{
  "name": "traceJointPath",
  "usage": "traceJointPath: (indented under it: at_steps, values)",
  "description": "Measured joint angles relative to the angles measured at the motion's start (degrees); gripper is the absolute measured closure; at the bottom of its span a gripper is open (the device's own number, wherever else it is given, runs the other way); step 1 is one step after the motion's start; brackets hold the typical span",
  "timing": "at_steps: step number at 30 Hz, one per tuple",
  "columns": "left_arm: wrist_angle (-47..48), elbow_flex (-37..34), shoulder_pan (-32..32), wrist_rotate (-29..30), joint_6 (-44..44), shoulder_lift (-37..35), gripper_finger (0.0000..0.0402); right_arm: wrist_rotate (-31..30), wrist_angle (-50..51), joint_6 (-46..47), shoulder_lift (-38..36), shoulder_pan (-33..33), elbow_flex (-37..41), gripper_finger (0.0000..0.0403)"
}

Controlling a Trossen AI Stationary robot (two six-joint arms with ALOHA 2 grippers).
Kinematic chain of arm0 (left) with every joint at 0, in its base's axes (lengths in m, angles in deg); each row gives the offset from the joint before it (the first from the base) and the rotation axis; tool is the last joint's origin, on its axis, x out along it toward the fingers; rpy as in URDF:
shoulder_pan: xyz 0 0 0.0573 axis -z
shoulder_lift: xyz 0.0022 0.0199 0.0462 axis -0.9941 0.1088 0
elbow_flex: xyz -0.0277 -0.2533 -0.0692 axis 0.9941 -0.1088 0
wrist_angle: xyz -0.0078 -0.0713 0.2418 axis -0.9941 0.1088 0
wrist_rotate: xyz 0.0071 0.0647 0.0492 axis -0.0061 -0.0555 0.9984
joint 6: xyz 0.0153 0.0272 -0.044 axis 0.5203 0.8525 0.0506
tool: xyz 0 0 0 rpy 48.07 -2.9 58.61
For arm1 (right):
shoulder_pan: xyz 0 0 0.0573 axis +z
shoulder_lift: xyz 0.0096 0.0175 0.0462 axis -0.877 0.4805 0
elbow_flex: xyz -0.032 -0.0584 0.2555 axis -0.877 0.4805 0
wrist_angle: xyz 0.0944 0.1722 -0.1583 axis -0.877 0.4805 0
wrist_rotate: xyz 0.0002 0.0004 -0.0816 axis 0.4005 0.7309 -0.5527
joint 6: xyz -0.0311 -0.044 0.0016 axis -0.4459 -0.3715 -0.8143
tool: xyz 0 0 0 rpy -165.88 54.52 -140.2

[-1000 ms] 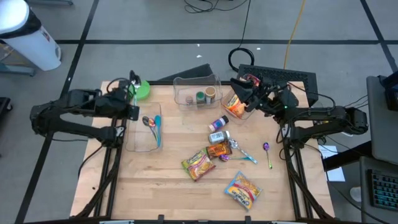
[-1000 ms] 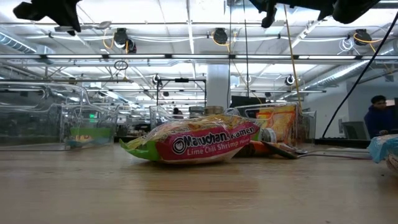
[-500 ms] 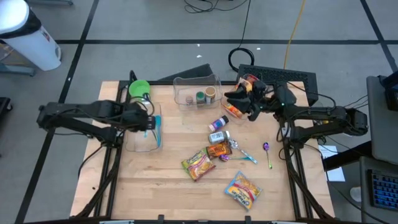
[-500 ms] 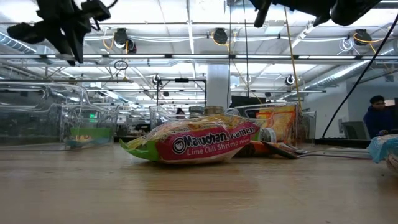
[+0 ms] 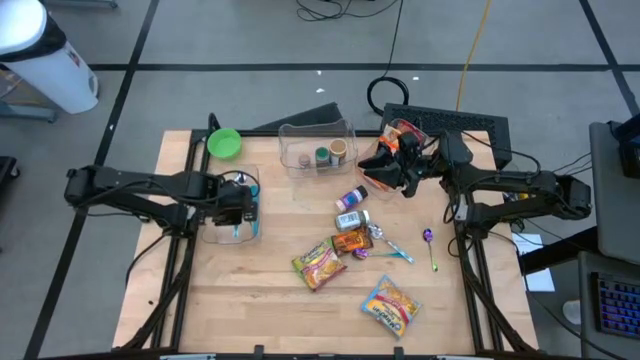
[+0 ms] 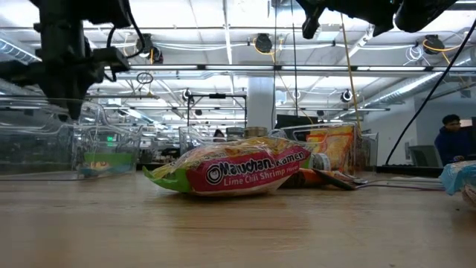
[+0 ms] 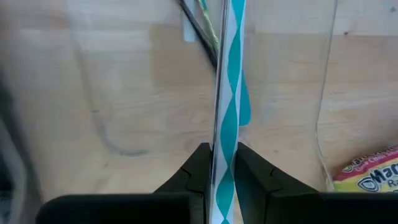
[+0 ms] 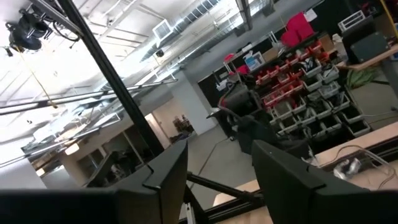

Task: Pick & Place Food Item
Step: Put the top white patterned spoon into the left transparent bin

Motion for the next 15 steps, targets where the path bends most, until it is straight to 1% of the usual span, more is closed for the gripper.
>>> traceJointPath:
  at_steps: [8,15]
  values:
    - [-7.65,-4.86,-5.53,-2.57,5.71,-0.25,0.0356,-0.02,0.32,-0.36,-0.01,-0.02,0.00,0.0232]
    - [-9.97,-7.80,-12.08,-5.61,10.14,-0.20,0.0356,-0.05,2.16,-0.37,-0.02,0.00,0.00,0.0232]
